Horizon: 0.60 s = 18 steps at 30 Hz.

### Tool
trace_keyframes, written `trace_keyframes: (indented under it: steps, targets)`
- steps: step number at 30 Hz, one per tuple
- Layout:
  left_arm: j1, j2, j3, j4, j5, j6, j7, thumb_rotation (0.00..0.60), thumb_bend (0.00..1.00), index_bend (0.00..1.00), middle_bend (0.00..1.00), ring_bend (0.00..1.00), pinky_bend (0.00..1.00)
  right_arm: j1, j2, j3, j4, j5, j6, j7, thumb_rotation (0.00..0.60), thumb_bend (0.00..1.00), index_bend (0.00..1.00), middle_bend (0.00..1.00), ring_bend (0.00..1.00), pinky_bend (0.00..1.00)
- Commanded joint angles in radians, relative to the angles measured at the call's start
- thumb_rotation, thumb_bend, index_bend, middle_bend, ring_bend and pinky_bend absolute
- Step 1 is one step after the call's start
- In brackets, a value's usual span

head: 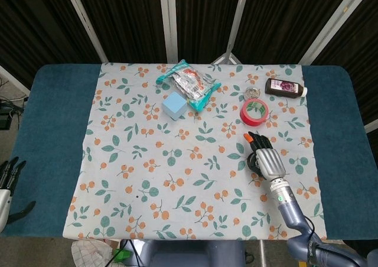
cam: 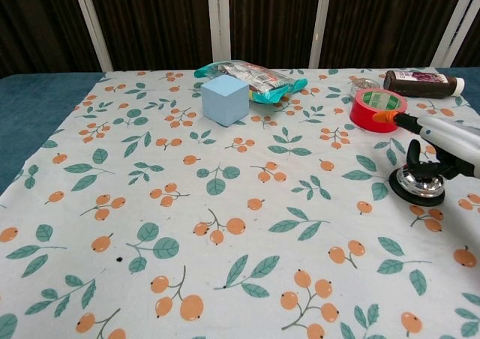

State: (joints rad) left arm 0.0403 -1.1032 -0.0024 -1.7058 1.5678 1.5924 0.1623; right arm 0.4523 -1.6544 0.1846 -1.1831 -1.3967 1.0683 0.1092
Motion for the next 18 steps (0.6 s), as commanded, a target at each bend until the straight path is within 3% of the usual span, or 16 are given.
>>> trace_keyframes:
  steps: [1,18]
  targets:
    - [-0.002,-0.002,-0.002,-0.001,-0.004,-0.004,0.006,0.600,0.29,0.07,0.00,0.00,0.09,0.023,-0.039,-0.006,0.056,-0.004,-0.023,0.033,0.600,1.00,0.02,0.00,0.00,0.00]
    - [-0.011,-0.006,-0.011,-0.007,-0.029,-0.018,0.023,0.600,0.29,0.07,0.00,0.00,0.09,0.073,-0.168,-0.045,0.262,-0.027,-0.064,0.105,0.600,1.00,0.02,0.00,0.00,0.00]
